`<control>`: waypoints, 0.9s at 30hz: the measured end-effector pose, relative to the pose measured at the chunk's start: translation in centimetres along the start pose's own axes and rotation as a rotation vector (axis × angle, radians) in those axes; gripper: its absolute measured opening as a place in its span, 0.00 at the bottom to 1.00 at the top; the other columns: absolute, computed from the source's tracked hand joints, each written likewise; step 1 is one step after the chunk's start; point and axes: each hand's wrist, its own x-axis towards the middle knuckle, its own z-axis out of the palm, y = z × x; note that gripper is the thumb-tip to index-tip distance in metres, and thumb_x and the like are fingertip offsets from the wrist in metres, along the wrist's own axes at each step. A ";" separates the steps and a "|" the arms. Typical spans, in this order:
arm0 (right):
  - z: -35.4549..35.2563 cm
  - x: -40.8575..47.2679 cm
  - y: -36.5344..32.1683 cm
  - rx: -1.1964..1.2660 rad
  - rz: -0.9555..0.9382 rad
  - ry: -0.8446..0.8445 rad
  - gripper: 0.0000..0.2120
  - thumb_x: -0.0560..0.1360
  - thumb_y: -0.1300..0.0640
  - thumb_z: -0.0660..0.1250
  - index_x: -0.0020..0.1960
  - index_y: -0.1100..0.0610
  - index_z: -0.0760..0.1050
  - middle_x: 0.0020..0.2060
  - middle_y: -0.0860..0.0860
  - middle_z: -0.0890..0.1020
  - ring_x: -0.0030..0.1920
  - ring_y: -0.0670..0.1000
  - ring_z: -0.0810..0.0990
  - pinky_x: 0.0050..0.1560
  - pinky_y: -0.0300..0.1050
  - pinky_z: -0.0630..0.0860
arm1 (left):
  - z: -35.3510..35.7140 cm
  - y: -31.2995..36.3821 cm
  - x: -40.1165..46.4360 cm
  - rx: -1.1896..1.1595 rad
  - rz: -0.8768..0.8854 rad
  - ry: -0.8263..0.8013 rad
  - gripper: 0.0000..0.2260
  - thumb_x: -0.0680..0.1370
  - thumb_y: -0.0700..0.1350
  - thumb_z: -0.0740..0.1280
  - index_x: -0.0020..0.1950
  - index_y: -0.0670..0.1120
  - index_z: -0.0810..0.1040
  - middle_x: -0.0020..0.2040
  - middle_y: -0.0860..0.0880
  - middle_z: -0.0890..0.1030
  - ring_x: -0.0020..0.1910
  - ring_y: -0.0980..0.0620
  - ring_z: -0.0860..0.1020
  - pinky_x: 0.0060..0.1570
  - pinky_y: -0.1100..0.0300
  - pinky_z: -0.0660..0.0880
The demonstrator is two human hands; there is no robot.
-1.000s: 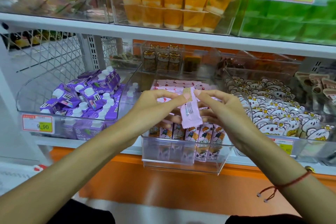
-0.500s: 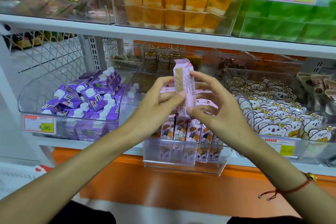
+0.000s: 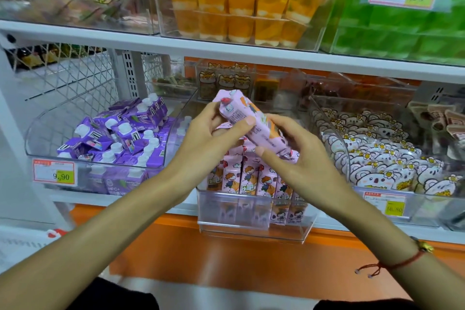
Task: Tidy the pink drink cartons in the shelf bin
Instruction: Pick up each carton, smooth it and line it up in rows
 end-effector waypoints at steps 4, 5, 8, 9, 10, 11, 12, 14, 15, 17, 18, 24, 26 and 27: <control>-0.1 0.1 0.8 -0.144 0.006 0.006 0.19 0.71 0.60 0.74 0.60 0.52 0.74 0.51 0.43 0.81 0.47 0.40 0.78 0.46 0.36 0.75 | -0.1 0.0 -0.1 0.134 -0.012 -0.013 0.08 0.77 0.48 0.68 0.55 0.51 0.80 0.50 0.54 0.84 0.50 0.59 0.82 0.44 0.66 0.79; -0.2 0.1 1.0 -0.176 0.014 -0.013 0.20 0.70 0.58 0.75 0.60 0.51 0.74 0.51 0.43 0.81 0.47 0.41 0.78 0.47 0.38 0.75 | -0.2 -0.1 -0.1 0.195 0.003 -0.015 0.09 0.77 0.48 0.68 0.56 0.50 0.80 0.51 0.53 0.84 0.51 0.58 0.82 0.46 0.64 0.80; -0.3 0.0 1.5 -0.363 0.073 -0.136 0.27 0.69 0.49 0.75 0.65 0.49 0.71 0.55 0.45 0.80 0.52 0.44 0.76 0.52 0.46 0.75 | -0.9 0.2 0.3 0.309 0.037 -0.069 0.09 0.76 0.45 0.69 0.56 0.52 0.78 0.49 0.54 0.83 0.46 0.62 0.81 0.49 0.63 0.80; -0.3 0.0 1.6 -0.471 0.090 -0.201 0.30 0.69 0.46 0.74 0.67 0.48 0.69 0.57 0.46 0.79 0.56 0.47 0.75 0.54 0.49 0.74 | -1.2 0.3 0.5 0.369 0.048 -0.107 0.10 0.75 0.45 0.70 0.56 0.52 0.77 0.49 0.55 0.82 0.45 0.63 0.80 0.47 0.64 0.79; -0.2 -0.1 1.7 -0.589 0.090 -0.259 0.30 0.69 0.43 0.73 0.67 0.49 0.69 0.58 0.47 0.78 0.58 0.49 0.73 0.54 0.50 0.73 | -1.6 0.4 0.5 0.440 0.057 -0.155 0.11 0.75 0.45 0.70 0.57 0.51 0.76 0.50 0.55 0.81 0.46 0.62 0.80 0.47 0.63 0.79; -0.1 -0.1 1.5 -0.687 0.075 -0.298 0.28 0.69 0.41 0.72 0.65 0.50 0.70 0.56 0.48 0.77 0.58 0.50 0.72 0.53 0.50 0.72 | -1.8 0.4 0.6 0.501 0.061 -0.203 0.12 0.75 0.44 0.70 0.58 0.50 0.75 0.50 0.54 0.81 0.47 0.60 0.80 0.47 0.62 0.79; -0.1 -0.1 1.4 -0.750 0.058 -0.315 0.26 0.69 0.40 0.71 0.62 0.51 0.72 0.55 0.49 0.77 0.57 0.52 0.72 0.52 0.49 0.71 | -2.0 0.5 0.5 0.538 0.065 -0.241 0.13 0.75 0.44 0.70 0.59 0.49 0.74 0.51 0.53 0.80 0.48 0.58 0.80 0.47 0.60 0.79; -0.3 0.0 1.1 -0.800 0.047 -0.331 0.27 0.69 0.38 0.70 0.61 0.52 0.72 0.56 0.49 0.76 0.58 0.52 0.71 0.51 0.48 0.71 | -2.4 0.8 0.5 0.570 0.091 -0.276 0.14 0.76 0.44 0.70 0.60 0.49 0.73 0.54 0.51 0.79 0.51 0.59 0.79 0.49 0.59 0.78; -0.5 0.1 1.0 -0.809 0.052 -0.347 0.28 0.68 0.38 0.71 0.63 0.51 0.72 0.58 0.49 0.75 0.60 0.51 0.70 0.53 0.48 0.71 | -2.6 1.0 0.7 0.594 0.113 -0.280 0.15 0.75 0.45 0.70 0.60 0.49 0.72 0.55 0.53 0.79 0.51 0.62 0.78 0.50 0.59 0.77; -0.9 0.2 1.1 -0.806 0.078 -0.379 0.30 0.69 0.40 0.72 0.68 0.48 0.70 0.62 0.47 0.74 0.64 0.50 0.69 0.56 0.47 0.71 | -3.0 1.3 1.0 0.673 0.143 -0.282 0.14 0.75 0.47 0.70 0.59 0.51 0.72 0.55 0.56 0.79 0.52 0.61 0.77 0.53 0.54 0.77; -1.0 0.1 1.1 -0.799 0.089 -0.381 0.29 0.70 0.42 0.72 0.69 0.47 0.69 0.63 0.47 0.74 0.65 0.50 0.68 0.56 0.47 0.71 | -3.0 1.3 1.1 0.718 0.149 -0.287 0.14 0.75 0.47 0.70 0.58 0.52 0.71 0.54 0.56 0.79 0.54 0.58 0.78 0.54 0.51 0.76; -0.7 0.3 1.6 -0.806 0.044 -0.291 0.18 0.76 0.48 0.67 0.65 0.47 0.73 0.59 0.46 0.78 0.62 0.50 0.71 0.50 0.44 0.69 | -1.0 -1.6 1.3 1.139 0.219 -0.405 0.19 0.75 0.54 0.69 0.64 0.53 0.71 0.61 0.55 0.76 0.59 0.54 0.72 0.50 0.56 0.70; -0.7 0.3 1.7 -0.796 0.054 -0.278 0.19 0.75 0.48 0.68 0.65 0.47 0.73 0.59 0.46 0.78 0.61 0.49 0.72 0.52 0.46 0.73 | -0.9 -2.4 1.5 1.272 0.297 -0.425 0.20 0.74 0.56 0.69 0.64 0.54 0.73 0.62 0.58 0.73 0.59 0.57 0.68 0.42 0.62 0.61; -0.8 0.3 1.7 -0.792 0.057 -0.265 0.20 0.74 0.47 0.69 0.65 0.46 0.73 0.59 0.46 0.77 0.61 0.49 0.72 0.53 0.48 0.74 | -0.9 -2.6 1.6 1.305 0.313 -0.428 0.21 0.74 0.57 0.70 0.64 0.55 0.73 0.62 0.59 0.73 0.59 0.57 0.67 0.41 0.63 0.58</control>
